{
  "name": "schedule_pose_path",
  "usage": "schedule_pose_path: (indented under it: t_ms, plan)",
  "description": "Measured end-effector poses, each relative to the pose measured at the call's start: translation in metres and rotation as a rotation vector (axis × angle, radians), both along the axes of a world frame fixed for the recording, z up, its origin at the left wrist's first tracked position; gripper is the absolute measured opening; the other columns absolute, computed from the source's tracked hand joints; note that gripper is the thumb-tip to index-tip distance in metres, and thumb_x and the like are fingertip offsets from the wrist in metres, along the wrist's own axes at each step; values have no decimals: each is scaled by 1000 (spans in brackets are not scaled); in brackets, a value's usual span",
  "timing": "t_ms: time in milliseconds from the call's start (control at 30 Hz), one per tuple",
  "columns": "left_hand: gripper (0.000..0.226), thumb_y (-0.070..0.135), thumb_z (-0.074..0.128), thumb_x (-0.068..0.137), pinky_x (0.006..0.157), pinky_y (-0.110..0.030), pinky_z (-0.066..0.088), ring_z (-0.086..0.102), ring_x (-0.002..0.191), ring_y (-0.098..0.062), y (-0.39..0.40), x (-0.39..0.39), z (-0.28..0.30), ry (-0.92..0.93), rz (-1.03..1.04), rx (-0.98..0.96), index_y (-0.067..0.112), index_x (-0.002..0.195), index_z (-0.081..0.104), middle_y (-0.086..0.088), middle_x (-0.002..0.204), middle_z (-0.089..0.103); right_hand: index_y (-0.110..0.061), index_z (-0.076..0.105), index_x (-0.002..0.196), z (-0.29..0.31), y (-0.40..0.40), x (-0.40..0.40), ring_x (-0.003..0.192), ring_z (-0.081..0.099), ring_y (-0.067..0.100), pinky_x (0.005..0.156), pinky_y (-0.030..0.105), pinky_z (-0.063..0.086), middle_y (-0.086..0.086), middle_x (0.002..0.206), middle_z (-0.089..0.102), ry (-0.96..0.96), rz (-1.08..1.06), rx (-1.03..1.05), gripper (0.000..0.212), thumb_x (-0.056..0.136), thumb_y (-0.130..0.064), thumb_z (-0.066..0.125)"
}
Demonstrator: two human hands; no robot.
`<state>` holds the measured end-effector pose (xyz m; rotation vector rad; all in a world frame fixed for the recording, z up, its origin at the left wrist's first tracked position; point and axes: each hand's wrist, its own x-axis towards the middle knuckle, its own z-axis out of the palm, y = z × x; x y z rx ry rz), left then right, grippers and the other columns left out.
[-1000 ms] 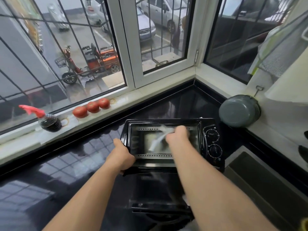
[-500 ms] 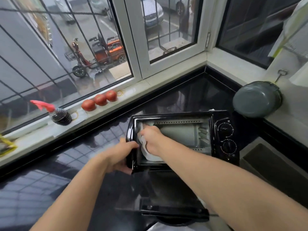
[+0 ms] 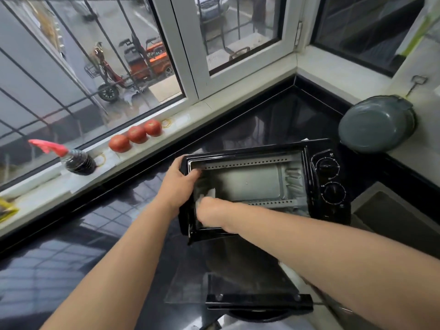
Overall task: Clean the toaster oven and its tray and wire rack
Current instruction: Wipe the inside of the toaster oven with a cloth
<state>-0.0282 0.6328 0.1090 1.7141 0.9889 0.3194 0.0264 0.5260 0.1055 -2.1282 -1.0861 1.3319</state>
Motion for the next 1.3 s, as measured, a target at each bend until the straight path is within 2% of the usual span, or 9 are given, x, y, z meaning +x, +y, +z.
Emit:
schedule_pose_path:
  t_ms: [200, 333, 467, 600, 800, 933, 1100, 1200, 1300]
  plan:
    - [28, 18, 60, 92, 97, -44, 54, 68, 94, -22, -6, -2, 2, 29, 22, 64, 28, 117, 65, -1, 101, 75, -17, 61, 105, 17, -40, 33, 96, 38, 19, 86, 33, 33, 13, 120, 56, -105, 456, -142, 24, 101, -5, 40]
    - [23, 19, 60, 93, 82, -37, 52, 61, 76, -12, -5, -5, -3, -4, 18, 24, 32, 111, 65, 6, 87, 71, -2, 54, 106, 24, -59, 68, 88, 46, 28, 61, 33, 33, 13, 100, 50, -276, 599, -345, 21, 98, 2, 35]
    - [22, 19, 62, 93, 88, -46, 56, 66, 81, -23, -1, 0, -3, -6, 23, 0, 31, 111, 66, 3, 91, 73, 0, 55, 109, 23, -51, 57, 93, 48, 33, 79, 33, 37, 21, 121, 57, -330, 628, -339, 27, 106, -14, 32]
    - [23, 20, 62, 93, 100, -53, 55, 71, 101, -28, 2, 3, -7, 2, 25, 29, 30, 113, 67, 2, 100, 76, -2, 57, 110, 10, -38, 23, 101, 52, 31, 82, 35, 33, 19, 115, 58, -129, 492, -28, 20, 100, -8, 42]
    - [17, 28, 67, 94, 101, -53, 55, 73, 103, -24, 4, 0, -11, -38, -13, -29, 36, 109, 70, 6, 103, 78, -16, 64, 113, -2, -41, 15, 110, 57, 38, 91, 46, 45, 16, 120, 62, -335, 197, -6, 27, 100, -23, 41]
    - [12, 44, 68, 99, 95, -47, 59, 75, 106, -22, 9, -8, -10, -76, -65, -186, 38, 108, 73, 3, 111, 79, -10, 67, 99, -14, -21, 30, 79, 62, 33, 64, 33, 48, 19, 91, 62, 202, -599, 136, 28, 105, -27, 44]
    - [20, 48, 61, 103, 84, -37, 60, 76, 99, -19, 10, -5, -7, -88, -50, -228, 34, 106, 76, 0, 108, 80, -5, 51, 135, -23, -5, 14, 81, 46, 20, 54, 24, 37, 24, 124, 58, 479, -551, 103, 39, 99, 0, 36]
    - [21, 53, 60, 101, 79, -41, 62, 75, 93, -20, 9, -4, -6, -72, -32, -221, 39, 106, 75, -2, 105, 79, -36, 56, 106, -21, 0, 25, 63, 43, 16, 51, 23, 34, -6, 113, 64, 707, -749, 195, 30, 106, -19, 32]
    - [24, 58, 60, 99, 77, -43, 62, 74, 89, -20, 8, -3, -4, -55, -21, -228, 42, 109, 74, -1, 106, 79, -25, 54, 82, -24, 11, 36, 54, 43, 20, 54, 28, 38, 1, 74, 69, 715, -782, 114, 31, 102, -15, 31]
